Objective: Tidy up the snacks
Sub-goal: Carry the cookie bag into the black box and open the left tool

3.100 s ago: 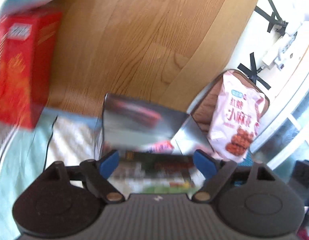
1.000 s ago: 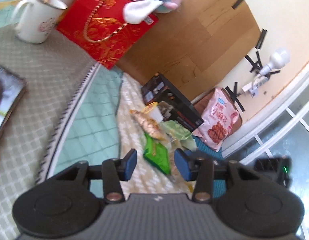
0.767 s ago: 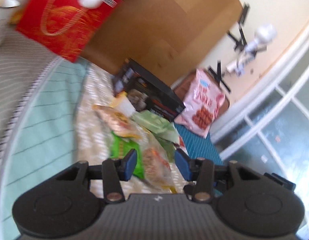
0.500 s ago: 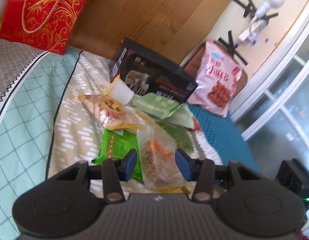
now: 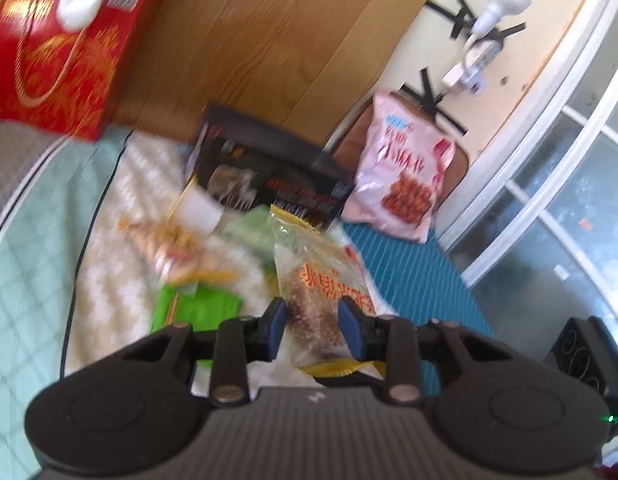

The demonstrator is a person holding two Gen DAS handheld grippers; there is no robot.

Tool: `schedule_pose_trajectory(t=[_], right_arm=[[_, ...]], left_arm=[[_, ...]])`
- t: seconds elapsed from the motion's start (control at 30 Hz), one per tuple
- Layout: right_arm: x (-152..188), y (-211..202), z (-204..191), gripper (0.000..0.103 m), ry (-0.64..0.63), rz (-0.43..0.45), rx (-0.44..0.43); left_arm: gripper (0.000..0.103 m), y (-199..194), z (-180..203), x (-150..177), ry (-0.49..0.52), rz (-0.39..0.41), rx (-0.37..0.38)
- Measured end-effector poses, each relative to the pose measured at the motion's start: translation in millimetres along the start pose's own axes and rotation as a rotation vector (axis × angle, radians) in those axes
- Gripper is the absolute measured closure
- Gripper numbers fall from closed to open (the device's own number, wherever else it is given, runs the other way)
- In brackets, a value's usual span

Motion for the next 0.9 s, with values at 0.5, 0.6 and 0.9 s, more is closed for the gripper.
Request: schedule_pose_trajectory(t=[0.5, 0.6, 0.9], right_arm=[[-121, 107, 83, 0.053, 0.109, -0.007, 0.013], [-130, 137, 99, 0.053, 0.155, -0.045, 0.014], [-122, 135, 119, 0.044, 0.221, 0.008, 0.068]], left_arm=[[0.071, 103, -50, -138, 0.025, 0.034, -0.121], [0.07, 127, -67, -148, 0.005, 0.015, -0.157], [0.056, 130, -79, -141, 0.014, 0.043, -0.198]])
Point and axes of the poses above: each gripper's, at about its wrist camera, not at the fingertips, and y roughly the way its jaws point, z to its right, x to its underside, the point moved 10 cm from there along y, roughly the way its jaws point, and after that the axes turned 12 degrees about y, right-handed, at the moved point
